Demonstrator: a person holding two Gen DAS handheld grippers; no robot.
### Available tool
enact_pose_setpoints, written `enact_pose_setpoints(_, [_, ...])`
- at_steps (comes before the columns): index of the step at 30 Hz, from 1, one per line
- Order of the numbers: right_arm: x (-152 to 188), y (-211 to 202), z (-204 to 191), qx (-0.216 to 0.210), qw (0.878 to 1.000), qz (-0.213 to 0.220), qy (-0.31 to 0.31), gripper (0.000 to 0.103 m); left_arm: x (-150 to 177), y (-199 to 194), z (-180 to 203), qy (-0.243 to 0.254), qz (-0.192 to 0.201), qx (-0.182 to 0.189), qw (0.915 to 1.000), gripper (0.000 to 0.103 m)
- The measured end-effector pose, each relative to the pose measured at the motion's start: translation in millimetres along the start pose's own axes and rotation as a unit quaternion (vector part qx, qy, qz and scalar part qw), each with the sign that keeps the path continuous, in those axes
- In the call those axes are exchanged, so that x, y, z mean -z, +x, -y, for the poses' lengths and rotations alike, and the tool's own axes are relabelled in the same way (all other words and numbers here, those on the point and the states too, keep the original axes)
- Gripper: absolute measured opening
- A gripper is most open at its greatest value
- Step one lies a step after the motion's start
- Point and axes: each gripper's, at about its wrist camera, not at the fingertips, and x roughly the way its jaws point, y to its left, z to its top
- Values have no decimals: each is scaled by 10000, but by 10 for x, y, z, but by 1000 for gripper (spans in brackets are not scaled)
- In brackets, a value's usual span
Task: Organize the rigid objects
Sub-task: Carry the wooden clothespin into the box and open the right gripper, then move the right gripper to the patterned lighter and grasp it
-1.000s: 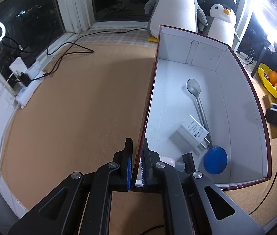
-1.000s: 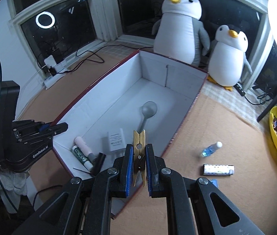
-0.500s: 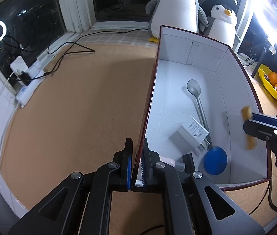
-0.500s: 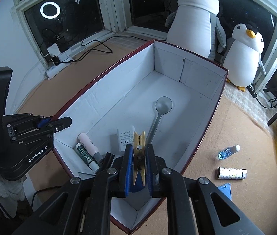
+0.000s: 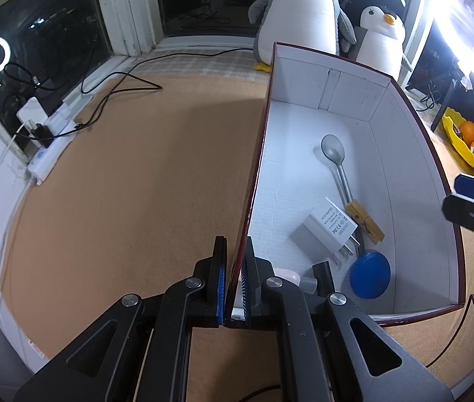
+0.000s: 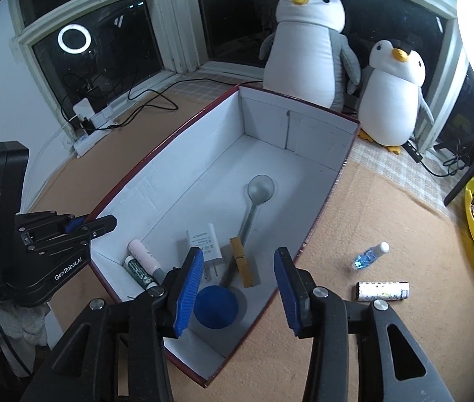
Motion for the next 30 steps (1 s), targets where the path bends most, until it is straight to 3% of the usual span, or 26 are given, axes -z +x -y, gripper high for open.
enact_pose_setpoints(17, [356, -285, 958, 508, 9956, 197, 765, 49, -11, 9, 42, 49, -56, -82, 9999, 7])
enact_pose_setpoints(20, [412, -273, 1096, 611, 9948, 98, 810, 50, -13, 8, 48, 48, -62, -104, 9999, 7])
enact_pose_setpoints(24, [476, -223, 1231, 687, 9939, -38, 863, 59, -13, 8, 58, 44, -76, -130, 9999, 7])
enact_pose_setpoints(30, [578, -69, 1511, 652, 9877, -358, 1373, 60, -17, 6, 74, 73, -112, -185, 9997, 7])
